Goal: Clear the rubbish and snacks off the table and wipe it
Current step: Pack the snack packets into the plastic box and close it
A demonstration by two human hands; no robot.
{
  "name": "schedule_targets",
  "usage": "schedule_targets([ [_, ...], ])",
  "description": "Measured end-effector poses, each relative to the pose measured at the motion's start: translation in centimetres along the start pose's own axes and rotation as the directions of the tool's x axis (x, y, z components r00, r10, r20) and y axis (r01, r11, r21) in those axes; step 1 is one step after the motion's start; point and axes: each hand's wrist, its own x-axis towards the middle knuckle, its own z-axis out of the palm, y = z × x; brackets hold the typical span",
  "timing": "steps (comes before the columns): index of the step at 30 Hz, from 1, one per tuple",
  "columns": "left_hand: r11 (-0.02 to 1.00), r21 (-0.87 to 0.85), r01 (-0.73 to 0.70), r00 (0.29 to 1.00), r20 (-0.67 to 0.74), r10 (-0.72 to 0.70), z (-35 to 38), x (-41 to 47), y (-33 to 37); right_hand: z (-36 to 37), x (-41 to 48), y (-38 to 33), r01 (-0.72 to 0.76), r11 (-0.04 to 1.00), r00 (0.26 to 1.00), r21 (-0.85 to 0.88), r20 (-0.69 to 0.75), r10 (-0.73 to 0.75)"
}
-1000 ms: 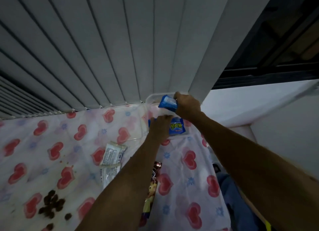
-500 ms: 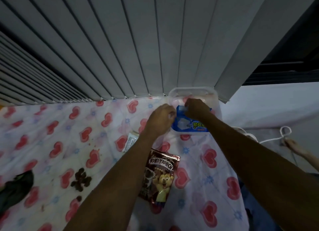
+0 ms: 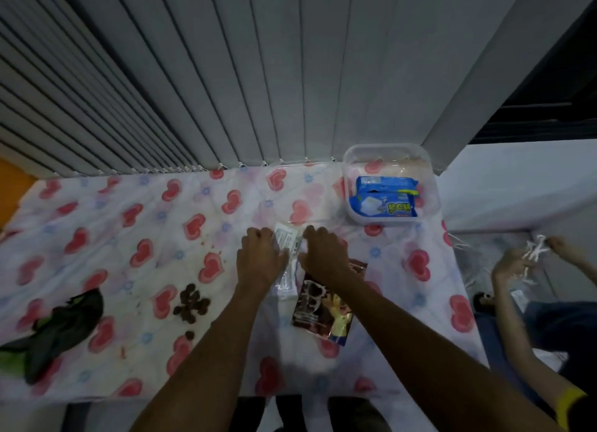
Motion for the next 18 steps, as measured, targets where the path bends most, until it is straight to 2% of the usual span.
schedule_targets([
  [5, 0.994, -0.005, -0.112, 0.993, -0.023, 0.112, 1.9, -4.5, -1.8, 3.1, -4.3, 1.0, -0.331, 0.943, 0.942, -0.036, -0.073, 0.328],
  [9, 0.992, -0.038, -0.123, 0.992, 0.008, 0.123, 3.1, -6.1, -1.7, 3.7, -6.2, 2.0, -0.457, 0.889, 0.887, 0.029, -0.063, 0.458],
  [13, 1.000, 0.010, -0.018, 0.998, 0.056, 0.017, 3.5, -6.2, -1.7, 3.6, -5.6, 2.0, -0.397, 0.918, 0.913, -0.002, -0.099, 0.395],
  [16, 0.999, -0.029, 0.026, 0.997, 0.068, -0.024, 3.9, -5.9, -1.6, 2.9, -3.7, 0.8, -0.240, 0.971, 0.964, 0.012, -0.117, 0.240],
  [18, 0.999, -0.029, 0.042, 0.997, 0.058, -0.040, 4.2, -5.7, -1.4, 2.4, -2.0, -0.2, -0.099, 0.994, 0.988, -0.056, -0.123, 0.091],
])
